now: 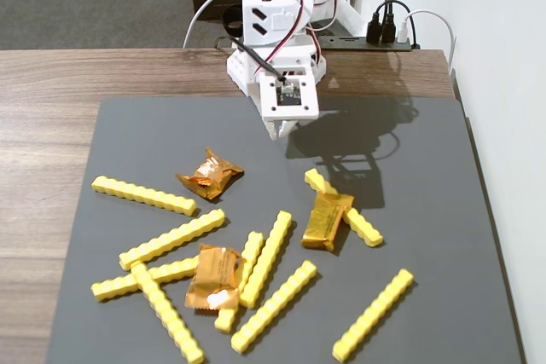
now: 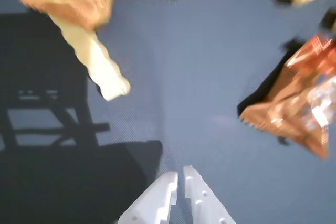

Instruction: Grab a fry

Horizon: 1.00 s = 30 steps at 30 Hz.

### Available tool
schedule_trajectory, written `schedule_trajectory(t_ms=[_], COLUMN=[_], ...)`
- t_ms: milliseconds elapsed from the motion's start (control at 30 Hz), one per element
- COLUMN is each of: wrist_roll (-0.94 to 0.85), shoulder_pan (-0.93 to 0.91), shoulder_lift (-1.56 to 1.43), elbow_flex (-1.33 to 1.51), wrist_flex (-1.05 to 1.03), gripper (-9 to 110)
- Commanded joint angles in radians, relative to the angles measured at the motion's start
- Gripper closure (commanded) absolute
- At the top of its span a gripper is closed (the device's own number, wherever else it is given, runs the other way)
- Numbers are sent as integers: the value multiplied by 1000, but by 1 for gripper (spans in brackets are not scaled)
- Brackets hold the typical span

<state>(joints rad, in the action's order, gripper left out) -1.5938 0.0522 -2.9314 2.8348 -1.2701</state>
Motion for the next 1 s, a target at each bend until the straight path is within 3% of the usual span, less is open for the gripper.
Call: schedule_trajectory(t_ms=[0, 500, 600, 700, 967], wrist_roll=[-31, -296, -313, -345, -333], shoulder_pan=[18, 81, 104, 115, 137], shoulder_lift=[110, 650, 730, 801, 910], elbow_flex=[-120, -436, -480, -518, -529], wrist_flex=[15, 135, 146, 156, 235], gripper=[101, 100, 91, 69, 69])
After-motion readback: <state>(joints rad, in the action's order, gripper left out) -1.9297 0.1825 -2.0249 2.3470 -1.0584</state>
